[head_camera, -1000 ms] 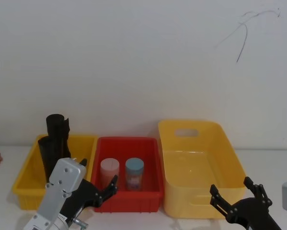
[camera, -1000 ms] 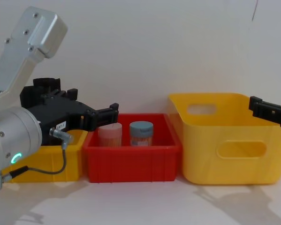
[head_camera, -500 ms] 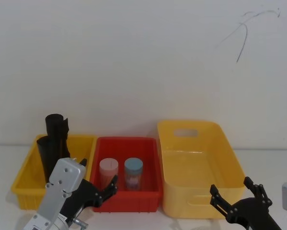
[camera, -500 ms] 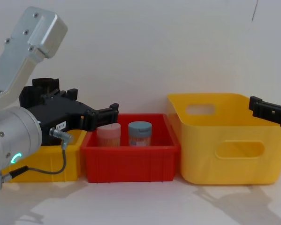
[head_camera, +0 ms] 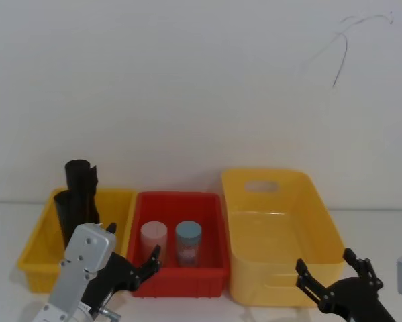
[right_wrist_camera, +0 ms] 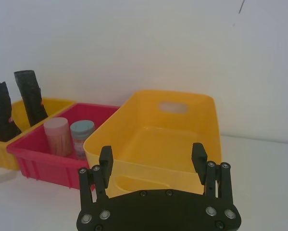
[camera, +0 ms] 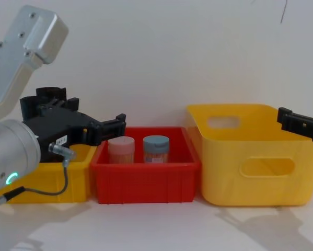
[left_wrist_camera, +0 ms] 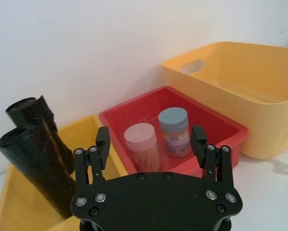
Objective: Pick up the garbage bag with the one hand and transfer it to the other hand.
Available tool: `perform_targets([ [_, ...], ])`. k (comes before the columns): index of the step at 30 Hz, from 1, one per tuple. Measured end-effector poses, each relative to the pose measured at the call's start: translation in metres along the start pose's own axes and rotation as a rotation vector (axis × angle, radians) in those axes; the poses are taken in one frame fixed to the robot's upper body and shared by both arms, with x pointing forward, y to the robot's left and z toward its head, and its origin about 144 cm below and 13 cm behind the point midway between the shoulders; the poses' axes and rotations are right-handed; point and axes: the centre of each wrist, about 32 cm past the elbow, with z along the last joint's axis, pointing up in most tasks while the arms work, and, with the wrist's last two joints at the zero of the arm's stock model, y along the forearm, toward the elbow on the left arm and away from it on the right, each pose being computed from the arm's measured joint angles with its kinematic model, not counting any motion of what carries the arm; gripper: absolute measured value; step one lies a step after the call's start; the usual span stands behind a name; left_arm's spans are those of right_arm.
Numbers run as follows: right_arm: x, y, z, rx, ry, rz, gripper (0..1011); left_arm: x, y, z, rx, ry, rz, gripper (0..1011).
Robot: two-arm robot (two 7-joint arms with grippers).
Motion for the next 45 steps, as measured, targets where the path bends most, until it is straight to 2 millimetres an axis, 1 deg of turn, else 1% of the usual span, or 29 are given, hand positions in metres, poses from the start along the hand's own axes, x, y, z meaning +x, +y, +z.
perform_targets([
  [14, 0.0, 0.0, 0.0, 0.0, 0.0, 0.0, 1000, 0.004, 0.015, 0.0, 0.005, 0.001, 0.083, 1001],
  [22, 0.0, 0.0, 0.0, 0.0, 0.0, 0.0, 1000, 0.01, 0.018, 0.0, 0.016, 0.008, 0.108, 1002],
  [28, 0.0, 0.0, 0.0, 0.0, 0.0, 0.0, 1000, 0.014, 0.016, -0.001, 0.029, 0.022, 0.098, 1002],
  [36, 0.0, 0.0, 0.0, 0.0, 0.0, 0.0, 1001, 0.023, 0.005, -0.001, 0.051, 0.044, 0.054, 1002],
  [40, 0.0, 0.0, 0.0, 0.0, 0.0, 0.0, 1001, 0.025, 0.0, -0.002, 0.06, 0.053, 0.035, 1002],
  [45, 0.0, 0.0, 0.0, 0.0, 0.0, 0.0, 1000, 0.026, -0.001, -0.002, 0.063, 0.058, 0.027, 1002],
])
